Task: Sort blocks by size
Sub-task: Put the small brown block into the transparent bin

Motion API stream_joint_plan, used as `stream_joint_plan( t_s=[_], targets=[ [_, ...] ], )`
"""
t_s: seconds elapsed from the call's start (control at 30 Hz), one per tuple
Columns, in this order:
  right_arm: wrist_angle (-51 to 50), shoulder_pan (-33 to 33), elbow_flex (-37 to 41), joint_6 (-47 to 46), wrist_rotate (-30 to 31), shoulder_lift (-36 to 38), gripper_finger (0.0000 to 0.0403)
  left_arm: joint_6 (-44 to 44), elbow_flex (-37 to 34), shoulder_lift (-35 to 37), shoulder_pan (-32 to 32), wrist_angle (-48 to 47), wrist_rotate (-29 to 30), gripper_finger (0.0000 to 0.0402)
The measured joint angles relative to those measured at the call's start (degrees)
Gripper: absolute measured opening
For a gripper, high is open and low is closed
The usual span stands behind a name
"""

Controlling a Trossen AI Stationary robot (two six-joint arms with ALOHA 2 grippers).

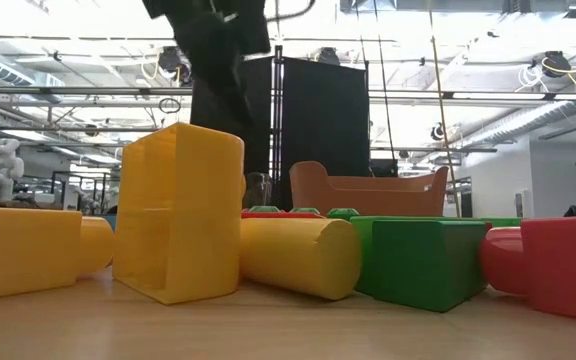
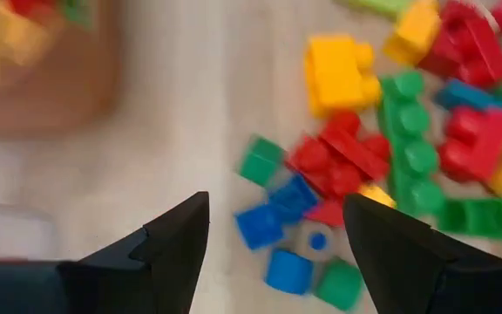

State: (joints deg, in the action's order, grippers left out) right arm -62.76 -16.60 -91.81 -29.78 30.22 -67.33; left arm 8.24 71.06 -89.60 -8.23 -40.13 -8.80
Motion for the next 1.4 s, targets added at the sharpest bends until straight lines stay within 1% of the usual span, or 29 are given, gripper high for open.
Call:
stream_joint_plan(
  t_s=[0.1, 0.33, 0.47, 0.63, 0.7, 0.9, 1.0, 1.17, 1.27, 1.4],
  targets=[
    [0.00, 0.00, 0.01, -0.05, 0.00, 0.00, 0.0009, -0.35, -1.99, -2.79, 2.22, 1.12, -2.57, 0.0265],
    [-0.22, 0.00, 0.02, -1.27, -0.02, 0.00, 0.0009, 0.63, -7.89, -5.19, 7.17, 3.16, -2.94, 0.0265],
    [-0.44, 0.00, 0.02, -1.51, -0.02, 0.00, 0.0009, -1.96, -12.13, -5.18, 7.67, 7.44, -1.53, 0.0265],
    [-0.44, 0.00, 0.02, -1.51, -0.02, 0.00, 0.0009, -3.47, -15.97, -5.18, 7.52, 12.52, 3.10, 0.0265],
    [-0.45, 0.00, 0.02, -1.50, -0.02, 0.00, 0.0009, -3.94, -17.09, -5.16, 7.52, 14.20, 3.41, 0.0265],
    [-0.46, 0.00, 0.02, -1.51, -0.02, 0.00, 0.0009, -4.97, -18.76, -5.64, 7.63, 16.93, 2.17, 0.0265],
    [-0.48, 0.00, 0.02, -1.50, -0.02, 0.00, 0.0009, -5.23, -19.65, -6.73, 7.63, 21.62, 2.08, 0.0265],
    [-0.53, 0.00, 0.04, -1.51, -0.06, 0.00, 0.0009, -9.34, -20.03, -9.86, 7.63, 25.18, 0.60, 0.0264],
    [-0.52, 0.00, 0.04, -1.50, -0.06, 0.00, 0.0009, -10.57, -19.82, -11.58, 7.62, 25.23, 0.76, 0.0252],
    [-0.53, 0.00, 0.04, -1.51, -0.05, 0.00, 0.0009, -10.96, -19.82, -12.44, 7.61, 25.32, 1.47, 0.0223]
  ],
)
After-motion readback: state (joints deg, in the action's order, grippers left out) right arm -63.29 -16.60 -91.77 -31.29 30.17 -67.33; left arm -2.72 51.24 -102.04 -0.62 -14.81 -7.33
